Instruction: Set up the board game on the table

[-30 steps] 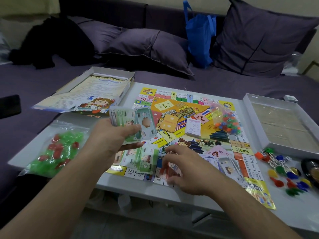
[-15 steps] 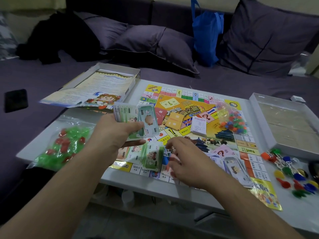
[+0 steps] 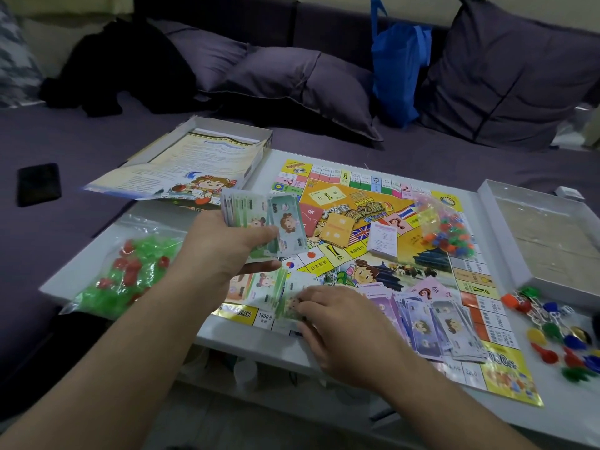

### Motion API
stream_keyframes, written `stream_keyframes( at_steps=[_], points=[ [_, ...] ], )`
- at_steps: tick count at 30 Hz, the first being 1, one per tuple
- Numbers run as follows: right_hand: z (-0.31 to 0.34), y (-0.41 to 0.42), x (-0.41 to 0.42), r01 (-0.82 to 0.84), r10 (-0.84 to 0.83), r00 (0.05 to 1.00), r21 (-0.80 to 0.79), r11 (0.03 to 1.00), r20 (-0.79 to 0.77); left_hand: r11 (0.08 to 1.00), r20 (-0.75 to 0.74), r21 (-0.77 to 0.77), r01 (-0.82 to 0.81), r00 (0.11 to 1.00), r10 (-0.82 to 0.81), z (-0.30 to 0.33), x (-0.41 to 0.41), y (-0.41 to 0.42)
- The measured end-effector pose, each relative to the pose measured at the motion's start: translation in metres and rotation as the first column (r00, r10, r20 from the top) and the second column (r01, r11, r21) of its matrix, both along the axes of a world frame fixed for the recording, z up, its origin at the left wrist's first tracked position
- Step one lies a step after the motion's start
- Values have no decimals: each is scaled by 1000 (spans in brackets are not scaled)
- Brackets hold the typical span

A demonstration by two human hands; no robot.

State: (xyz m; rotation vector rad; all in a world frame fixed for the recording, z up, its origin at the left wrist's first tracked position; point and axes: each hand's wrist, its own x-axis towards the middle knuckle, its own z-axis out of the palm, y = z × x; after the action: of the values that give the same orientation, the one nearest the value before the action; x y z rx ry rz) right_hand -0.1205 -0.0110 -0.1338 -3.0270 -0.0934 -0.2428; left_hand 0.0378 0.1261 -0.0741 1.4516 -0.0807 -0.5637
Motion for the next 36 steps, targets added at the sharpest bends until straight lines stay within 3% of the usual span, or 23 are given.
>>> stream_keyframes(
  at_steps=[4,7,12,15,18,21,25,30,36],
  points=[
    [-5,-1,1,-2,1,1000,8,1000,25,1000,1,3,0,1000,0,1,-2,0],
    [-7,-6,0,79,-94,992,166,983,87,1000,-7,-6,-4,1000,4,1,-2,1],
    [3,-19,3,193,-339,875,391,900,347,1000,-18,-18,-12,1000,11,3,-3,4],
    [3,-24,4,210,-367,846,391,896,388,1000,-17,-13,-10,1000,9,4,-3,3],
    [0,-18,5,202,-274,914,251,947,298,1000,-21,-9,-12,1000,12,4,-3,3],
    [2,-6,4,142,-152,986,125,982,71,1000,-23,-14,-11,1000,10,4,-3,2],
    [5,-4,2,118,-97,983,134,984,-155,1000,-17,-18,-21,1000,21,5,-3,3],
    [7,-3,10,249,-212,958,190,950,-192,1000,-12,-19,-25,1000,25,5,-4,5],
    [3,-2,6,213,-176,963,172,962,-205,1000,-11,-15,-26,1000,25,5,-4,5]
  ],
)
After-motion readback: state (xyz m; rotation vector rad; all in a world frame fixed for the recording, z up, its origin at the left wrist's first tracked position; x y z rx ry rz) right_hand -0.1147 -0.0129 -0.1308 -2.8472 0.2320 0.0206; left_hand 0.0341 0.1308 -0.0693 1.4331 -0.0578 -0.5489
